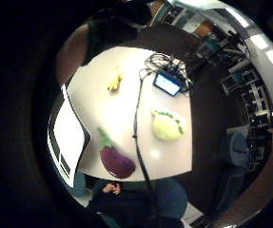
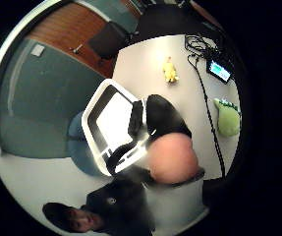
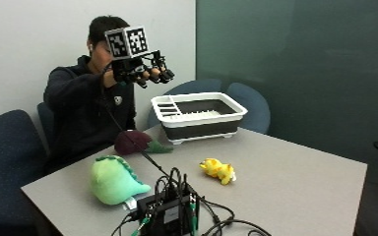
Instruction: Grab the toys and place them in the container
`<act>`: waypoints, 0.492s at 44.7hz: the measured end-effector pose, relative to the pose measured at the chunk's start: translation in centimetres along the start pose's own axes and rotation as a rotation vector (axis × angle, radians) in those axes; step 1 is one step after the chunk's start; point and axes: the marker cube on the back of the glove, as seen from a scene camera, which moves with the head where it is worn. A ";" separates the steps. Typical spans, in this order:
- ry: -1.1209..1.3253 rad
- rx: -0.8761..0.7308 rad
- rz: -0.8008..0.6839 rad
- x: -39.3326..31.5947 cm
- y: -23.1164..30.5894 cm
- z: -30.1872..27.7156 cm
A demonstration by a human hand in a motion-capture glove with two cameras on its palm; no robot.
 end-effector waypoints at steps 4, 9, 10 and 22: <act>0.013 -0.009 0.006 0.3 -0.1 -0.1; 0.039 -0.015 0.019 1.1 0.0 -0.3; 0.043 -0.017 0.027 1.4 0.1 -0.3; 0.050 -0.072 0.165 7.8 0.0 1.2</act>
